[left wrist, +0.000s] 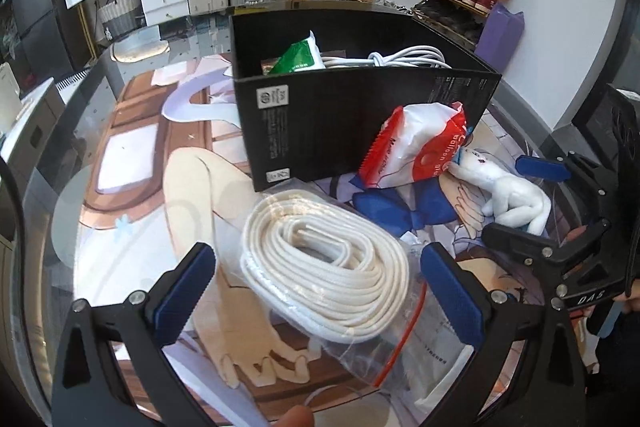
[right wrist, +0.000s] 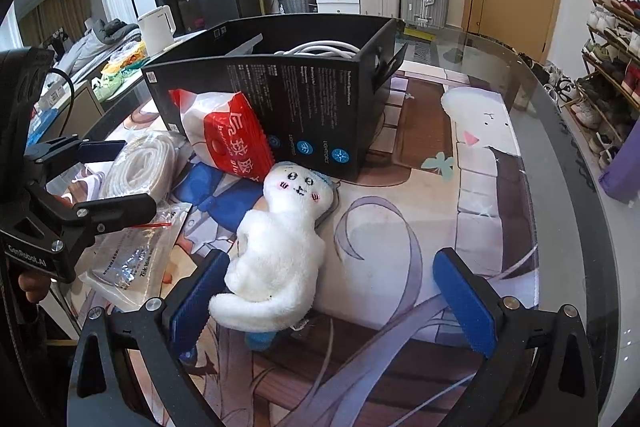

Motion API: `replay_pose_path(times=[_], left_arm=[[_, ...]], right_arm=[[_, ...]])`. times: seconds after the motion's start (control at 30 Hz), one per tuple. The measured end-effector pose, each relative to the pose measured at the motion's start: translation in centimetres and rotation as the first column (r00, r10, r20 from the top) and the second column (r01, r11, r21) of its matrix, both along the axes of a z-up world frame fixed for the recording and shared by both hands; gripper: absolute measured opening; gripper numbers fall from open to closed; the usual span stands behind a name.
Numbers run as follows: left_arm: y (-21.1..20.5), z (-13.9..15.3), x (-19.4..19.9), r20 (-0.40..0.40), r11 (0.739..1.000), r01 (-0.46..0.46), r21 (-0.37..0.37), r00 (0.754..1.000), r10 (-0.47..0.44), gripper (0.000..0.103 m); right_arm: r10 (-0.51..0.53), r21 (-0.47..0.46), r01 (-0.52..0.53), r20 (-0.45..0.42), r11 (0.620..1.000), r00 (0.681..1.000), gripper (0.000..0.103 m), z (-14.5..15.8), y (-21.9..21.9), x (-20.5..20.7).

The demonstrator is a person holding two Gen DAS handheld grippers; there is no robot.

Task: Organize soft objects
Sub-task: 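Withdraw both open tools from the black box toward the remaining items, then grasp the bagged white coiled cable with the left tool while the right tool grasps the white plush cat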

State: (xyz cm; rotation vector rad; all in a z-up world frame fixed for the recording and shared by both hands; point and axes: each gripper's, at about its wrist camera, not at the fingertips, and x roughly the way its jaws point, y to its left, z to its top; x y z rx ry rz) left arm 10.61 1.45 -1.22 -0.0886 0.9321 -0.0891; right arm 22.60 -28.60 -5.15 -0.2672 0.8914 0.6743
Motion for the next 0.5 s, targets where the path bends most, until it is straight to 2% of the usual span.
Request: replay_pose_path(times=[0.17,0.5], left_arm=[[0.4,-0.1,0.5,0.005,0.998,-0.021,-0.057,1.000,0.021,0.103],[1.1,-0.3,0.9,-0.009,0.997,-0.082,-0.003,0.997,0.082,0.103]], right_arm=[[-0.002,-0.005,0.002,0.002,1.000,1.000,0.102,0.0,0.1,-0.1],[0.002,-0.014,-0.002,0.004,1.000,1.000,0.102,0.0,0.2,-0.2]])
